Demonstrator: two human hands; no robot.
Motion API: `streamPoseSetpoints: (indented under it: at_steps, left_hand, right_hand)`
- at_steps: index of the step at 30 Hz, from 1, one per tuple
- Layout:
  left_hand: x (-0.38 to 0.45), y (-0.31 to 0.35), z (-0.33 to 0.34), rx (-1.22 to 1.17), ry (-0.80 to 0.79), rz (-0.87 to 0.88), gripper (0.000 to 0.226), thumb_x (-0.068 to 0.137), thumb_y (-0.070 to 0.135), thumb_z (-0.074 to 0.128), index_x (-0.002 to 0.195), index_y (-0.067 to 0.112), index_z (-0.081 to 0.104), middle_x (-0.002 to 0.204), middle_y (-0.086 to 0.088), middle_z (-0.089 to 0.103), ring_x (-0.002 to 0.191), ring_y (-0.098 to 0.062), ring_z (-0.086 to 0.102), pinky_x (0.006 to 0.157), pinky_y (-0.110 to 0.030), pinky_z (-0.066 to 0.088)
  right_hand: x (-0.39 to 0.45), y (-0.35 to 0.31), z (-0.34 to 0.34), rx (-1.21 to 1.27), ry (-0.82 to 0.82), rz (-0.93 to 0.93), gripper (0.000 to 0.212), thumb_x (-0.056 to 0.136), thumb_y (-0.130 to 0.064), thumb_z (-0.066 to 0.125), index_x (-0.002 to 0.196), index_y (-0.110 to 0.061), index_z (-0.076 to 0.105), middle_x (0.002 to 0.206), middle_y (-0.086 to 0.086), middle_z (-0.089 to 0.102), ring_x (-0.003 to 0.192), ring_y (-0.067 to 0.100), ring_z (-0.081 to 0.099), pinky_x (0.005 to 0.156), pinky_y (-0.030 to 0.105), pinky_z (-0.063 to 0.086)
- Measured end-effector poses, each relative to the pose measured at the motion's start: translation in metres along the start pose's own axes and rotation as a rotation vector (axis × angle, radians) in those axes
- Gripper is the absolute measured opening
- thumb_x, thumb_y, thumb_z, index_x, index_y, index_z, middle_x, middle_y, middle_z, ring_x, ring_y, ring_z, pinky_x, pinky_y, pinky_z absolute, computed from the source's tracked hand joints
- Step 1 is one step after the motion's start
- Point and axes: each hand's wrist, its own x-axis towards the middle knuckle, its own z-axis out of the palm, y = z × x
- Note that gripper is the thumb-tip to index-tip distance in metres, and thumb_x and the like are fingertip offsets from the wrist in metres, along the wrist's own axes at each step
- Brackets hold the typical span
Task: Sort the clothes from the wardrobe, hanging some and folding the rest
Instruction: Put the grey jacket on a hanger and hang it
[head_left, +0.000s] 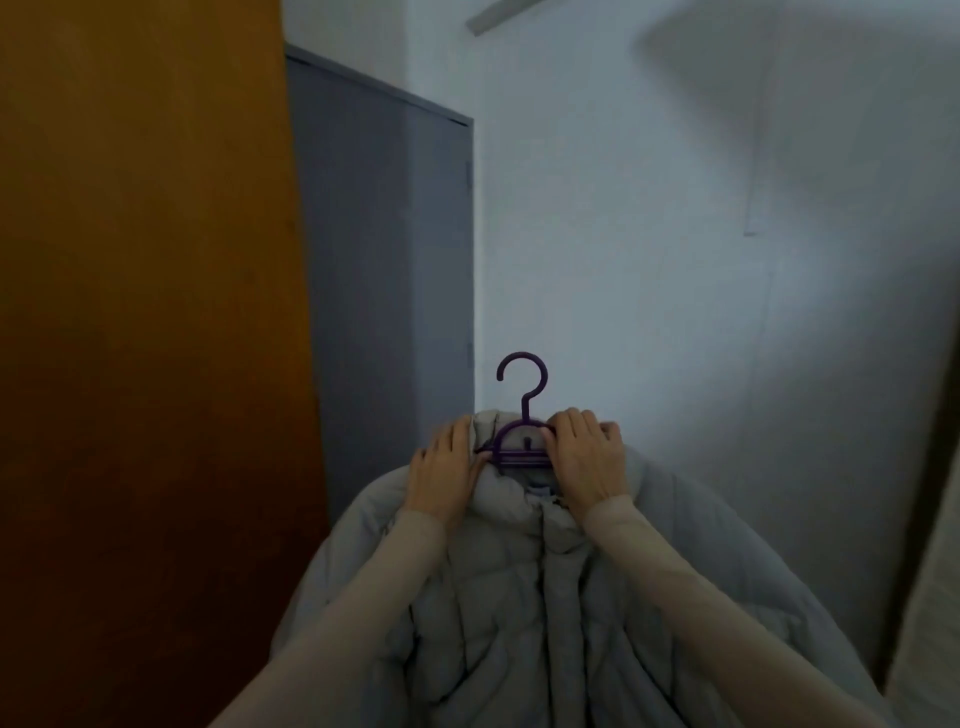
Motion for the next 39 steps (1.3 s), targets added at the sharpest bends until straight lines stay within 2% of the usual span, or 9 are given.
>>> streamPoseSetpoints:
  at_steps: [11,14,17,20,22,24,33,37,39]
  left_hand:
    - [-0.073,-0.116,-0.09,0.392,0.035,-0.135,0.057,0.1,0.044,0.026,0.147,0.012,0.019,0.146,-0.007,0.032,0.132,-0.021,0.035,0.101,-0.032,0.035]
    - [-0.093,-0.155,-0.132,0.426,0.099,-0.118,0.053,0.087,0.041,0.059,0.126,0.007,0.05,0.11,-0.011,0.062,0.094,-0.024,0.063,0.07,-0.035,0.052]
    - [-0.117,-0.196,-0.169,0.486,0.19,-0.124,0.053,0.065,0.035,0.083,0.103,0.005,0.062,0.084,-0.008,0.065,0.069,-0.023,0.065,0.051,-0.033,0.052]
    - [-0.14,-0.223,-0.217,0.521,0.2,-0.176,0.052,0.077,0.036,0.075,0.115,0.005,0.059,0.098,-0.01,0.064,0.085,-0.025,0.064,0.064,-0.037,0.053]
    - [-0.153,-0.241,-0.248,0.539,0.169,-0.239,0.052,0.096,0.041,0.046,0.137,0.009,0.038,0.126,-0.009,0.05,0.114,-0.024,0.052,0.088,-0.038,0.045]
    - [-0.165,-0.259,-0.277,0.592,0.225,-0.253,0.052,0.1,0.043,0.03,0.144,0.014,0.023,0.137,-0.004,0.039,0.125,-0.019,0.04,0.099,-0.034,0.037]
    - [-0.205,-0.324,-0.41,0.766,0.358,-0.398,0.049,0.1,0.044,0.031,0.14,0.016,0.026,0.133,-0.004,0.04,0.121,-0.019,0.043,0.095,-0.035,0.039]
    - [-0.208,-0.357,-0.464,0.835,0.405,-0.486,0.05,0.099,0.042,0.033,0.14,0.013,0.026,0.135,-0.005,0.039,0.123,-0.021,0.041,0.093,-0.036,0.04]
    - [-0.207,-0.374,-0.493,0.844,0.431,-0.505,0.05,0.099,0.042,0.034,0.139,0.012,0.028,0.133,-0.006,0.04,0.122,-0.022,0.041,0.091,-0.038,0.04]
  right_hand:
    - [0.007,-0.159,-0.011,0.14,0.088,-0.061,0.027,0.091,-0.03,0.042,0.081,-0.014,0.06,0.069,0.004,0.058,0.058,0.023,0.055,0.051,0.029,0.04]
    - [0.016,-0.216,-0.023,0.177,0.094,-0.018,0.03,0.097,-0.034,0.036,0.087,-0.015,0.058,0.07,0.004,0.059,0.058,0.023,0.055,0.052,0.029,0.04]
    - [0.028,-0.273,-0.042,0.213,0.056,0.013,0.048,0.101,-0.037,0.026,0.08,-0.015,0.063,0.07,0.003,0.059,0.06,0.021,0.055,0.051,0.029,0.04]
    - [0.044,-0.328,-0.064,0.269,0.041,0.006,0.041,0.094,-0.038,0.035,0.079,-0.014,0.064,0.072,0.003,0.06,0.061,0.02,0.056,0.052,0.028,0.041]
    - [0.058,-0.364,-0.079,0.319,0.032,0.001,0.038,0.092,-0.038,0.037,0.079,-0.014,0.064,0.074,0.004,0.059,0.063,0.02,0.056,0.052,0.028,0.041]
    - [0.073,-0.396,-0.092,0.354,0.029,-0.017,0.038,0.092,-0.038,0.036,0.079,-0.015,0.063,0.074,0.004,0.058,0.063,0.021,0.055,0.052,0.028,0.041]
    - [0.152,-0.525,-0.162,0.588,0.023,-0.084,0.039,0.09,-0.037,0.034,0.074,-0.015,0.063,0.068,0.003,0.056,0.059,0.019,0.055,0.049,0.026,0.039]
    - [0.196,-0.58,-0.189,0.689,-0.026,-0.129,0.022,0.078,-0.036,0.069,0.071,-0.016,0.064,0.068,0.002,0.058,0.061,0.019,0.057,0.05,0.025,0.038]
    - [0.217,-0.604,-0.202,0.774,-0.064,-0.155,0.021,0.082,-0.035,0.067,0.082,-0.015,0.063,0.08,0.004,0.059,0.074,0.021,0.059,0.058,0.028,0.036]
